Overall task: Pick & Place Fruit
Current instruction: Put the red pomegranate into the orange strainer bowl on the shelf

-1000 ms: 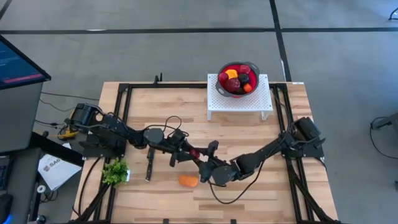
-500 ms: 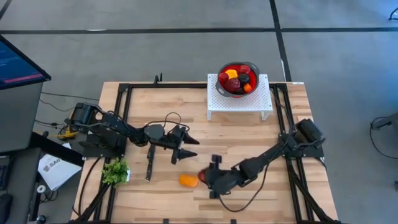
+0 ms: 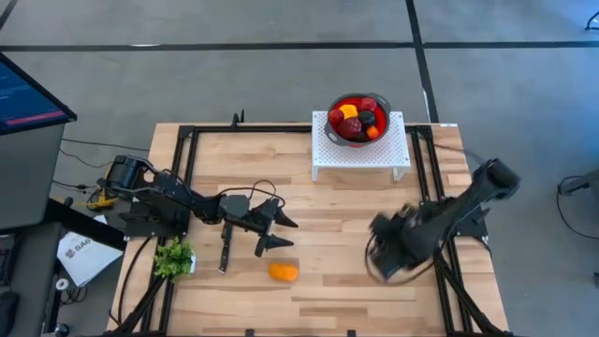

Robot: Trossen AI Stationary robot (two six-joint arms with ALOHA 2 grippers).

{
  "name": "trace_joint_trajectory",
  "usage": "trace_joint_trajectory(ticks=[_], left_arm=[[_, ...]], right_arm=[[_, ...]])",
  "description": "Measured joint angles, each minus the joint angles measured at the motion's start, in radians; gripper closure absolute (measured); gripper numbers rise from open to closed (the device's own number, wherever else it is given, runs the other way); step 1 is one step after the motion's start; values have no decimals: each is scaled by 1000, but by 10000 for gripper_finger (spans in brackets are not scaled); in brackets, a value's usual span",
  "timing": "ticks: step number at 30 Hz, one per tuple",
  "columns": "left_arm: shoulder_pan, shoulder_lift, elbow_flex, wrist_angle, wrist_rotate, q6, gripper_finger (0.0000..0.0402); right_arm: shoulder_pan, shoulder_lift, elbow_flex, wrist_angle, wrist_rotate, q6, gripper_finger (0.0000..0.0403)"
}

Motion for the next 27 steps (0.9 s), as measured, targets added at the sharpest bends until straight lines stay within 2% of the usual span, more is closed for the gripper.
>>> trace_joint_trajectory(ticks=[3, 7, 11, 13, 16, 20, 24, 27], left_arm=[[0, 0, 0, 0, -2, 0, 112], [0, 0, 0, 0, -5, 0, 112], [0, 0, 0, 0, -5, 0, 112], [0, 0, 0, 0, -5, 0, 112], [0, 0, 0, 0, -5, 0, 112], [0, 0, 0, 0, -5, 0, 112], [0, 0, 0, 0, -4, 0, 112], [0, 0, 0, 0, -4, 0, 112]], right_arm=[[-82, -162, 0, -59, 117, 7, 199], [-272, -367, 0, 0, 207, -112, 214], [-546, -508, 0, 168, 211, -348, 229], [-690, -547, 0, 280, 177, -496, 230], [-895, -552, 1, 455, 42, -700, 223], [-1122, -485, 1, 586, -150, -865, 214], [-1271, -384, 0, 584, -203, -927, 216], [-1333, -324, 0, 592, -204, -954, 220]])
